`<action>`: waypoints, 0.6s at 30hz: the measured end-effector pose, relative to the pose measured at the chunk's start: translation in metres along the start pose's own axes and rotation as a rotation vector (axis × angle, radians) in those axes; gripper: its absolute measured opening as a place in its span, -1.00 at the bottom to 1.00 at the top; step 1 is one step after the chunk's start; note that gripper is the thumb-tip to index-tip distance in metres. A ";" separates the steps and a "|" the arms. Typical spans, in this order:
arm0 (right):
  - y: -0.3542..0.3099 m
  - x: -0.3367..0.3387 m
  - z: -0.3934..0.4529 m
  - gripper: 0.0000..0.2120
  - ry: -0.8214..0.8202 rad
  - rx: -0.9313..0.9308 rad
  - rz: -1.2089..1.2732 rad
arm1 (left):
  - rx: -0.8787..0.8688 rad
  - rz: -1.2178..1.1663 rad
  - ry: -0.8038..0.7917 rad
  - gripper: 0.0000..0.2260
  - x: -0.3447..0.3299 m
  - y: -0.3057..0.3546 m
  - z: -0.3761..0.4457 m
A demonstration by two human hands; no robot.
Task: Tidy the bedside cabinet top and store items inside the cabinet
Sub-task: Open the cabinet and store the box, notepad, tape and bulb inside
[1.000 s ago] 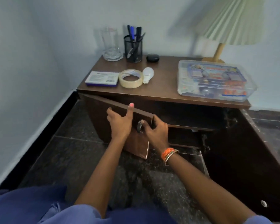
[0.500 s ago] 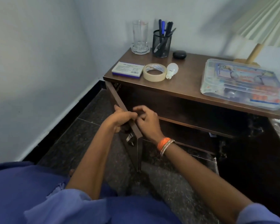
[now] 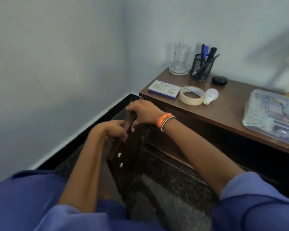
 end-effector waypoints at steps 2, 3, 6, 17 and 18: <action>0.002 -0.012 0.015 -0.52 0.079 -0.057 0.076 | 0.010 0.132 0.169 -0.43 0.030 -0.011 -0.004; 0.002 -0.016 0.023 -0.52 0.098 -0.084 0.081 | 0.023 0.132 0.238 -0.42 0.042 -0.017 -0.004; 0.002 -0.018 0.041 -0.50 0.131 -0.155 0.070 | 0.029 0.013 0.311 -0.48 0.069 -0.030 0.002; 0.004 -0.028 0.046 -0.53 0.157 -0.213 0.101 | -0.049 -0.105 0.267 -0.57 0.077 -0.033 0.014; 0.004 -0.030 0.044 -0.53 0.166 -0.222 0.110 | -0.080 -0.115 0.265 -0.59 0.075 -0.031 0.013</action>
Point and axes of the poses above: each hand's wrist, its own z-axis towards the middle knuckle, its own x-axis out of the back of the hand, y = z × x, the point moved 4 cm from there along z, towards the middle knuckle, and after that the axes turned 12 degrees about x, right-handed, at the moved point
